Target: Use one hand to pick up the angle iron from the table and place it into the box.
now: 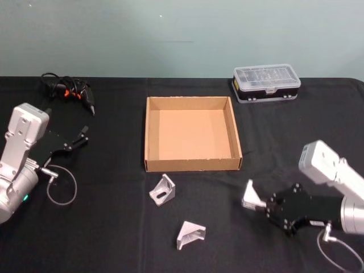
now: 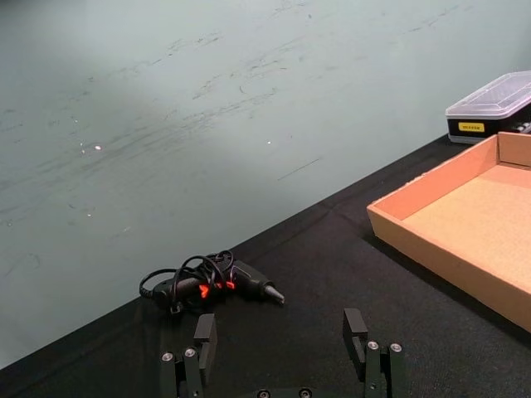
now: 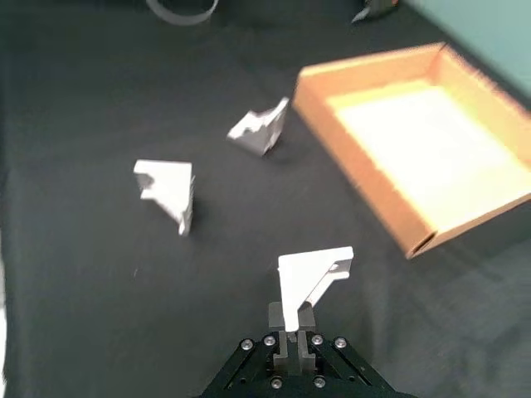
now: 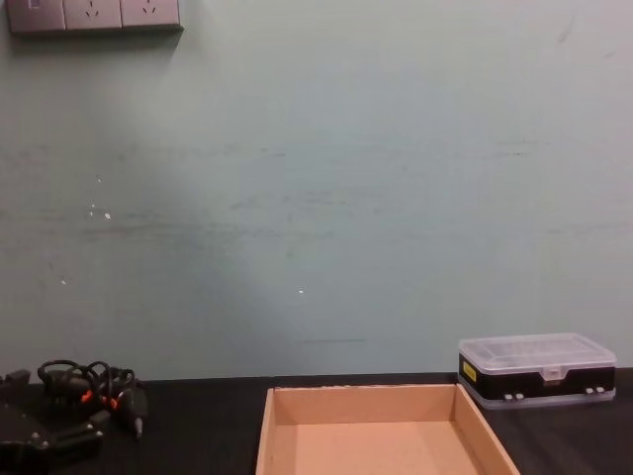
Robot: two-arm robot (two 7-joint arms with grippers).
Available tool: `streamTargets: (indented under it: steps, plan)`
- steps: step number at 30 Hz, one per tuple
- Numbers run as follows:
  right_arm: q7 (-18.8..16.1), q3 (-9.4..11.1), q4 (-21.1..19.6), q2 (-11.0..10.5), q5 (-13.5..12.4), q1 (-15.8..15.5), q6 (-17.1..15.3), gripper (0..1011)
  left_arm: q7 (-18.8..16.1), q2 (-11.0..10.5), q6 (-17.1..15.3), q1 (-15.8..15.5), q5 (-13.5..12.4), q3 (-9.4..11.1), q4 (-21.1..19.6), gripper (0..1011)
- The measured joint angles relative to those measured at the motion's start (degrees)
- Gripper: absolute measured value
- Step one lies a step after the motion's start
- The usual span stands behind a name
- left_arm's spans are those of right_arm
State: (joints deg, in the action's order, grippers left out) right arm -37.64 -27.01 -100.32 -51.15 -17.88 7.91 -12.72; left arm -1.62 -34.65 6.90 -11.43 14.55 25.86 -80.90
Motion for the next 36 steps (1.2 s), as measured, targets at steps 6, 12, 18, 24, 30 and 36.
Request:
streamTargets:
  steps: [6, 12, 18, 24, 30, 36]
  plan:
    - [3.32, 2.31, -2.06, 1.83, -0.71, -0.07, -0.53, 75, 0.0, 0.0, 0.0, 0.0, 0.0, 0.0, 0.0, 1000]
    - [6.43, 2.99, -1.48, 5.98, -0.54, 2.1, -2.35, 75, 0.0, 0.0, 0.0, 0.0, 0.0, 0.0, 0.0, 1000]
    - [8.36, 1.96, 1.76, 11.13, 0.73, 6.03, -4.38, 75, 0.0, 0.0, 0.0, 0.0, 0.0, 0.0, 0.0, 1000]
    - [8.87, 0.08, 7.49, 16.28, 2.12, 11.06, -5.85, 75, 0.0, 0.0, 0.0, 0.0, 0.0, 0.0, 0.0, 1000]
    - [8.5, -1.84, 14.56, 20.61, 3.42, 16.14, -6.67, 75, 0.0, 0.0, 0.0, 0.0, 0.0, 0.0, 0.0, 1000]
    - [7.68, -3.25, 19.88, 23.56, 4.26, 19.78, -7.19, 75, 0.0, 0.0, 0.0, 0.0, 0.0, 0.0, 0.0, 1000]
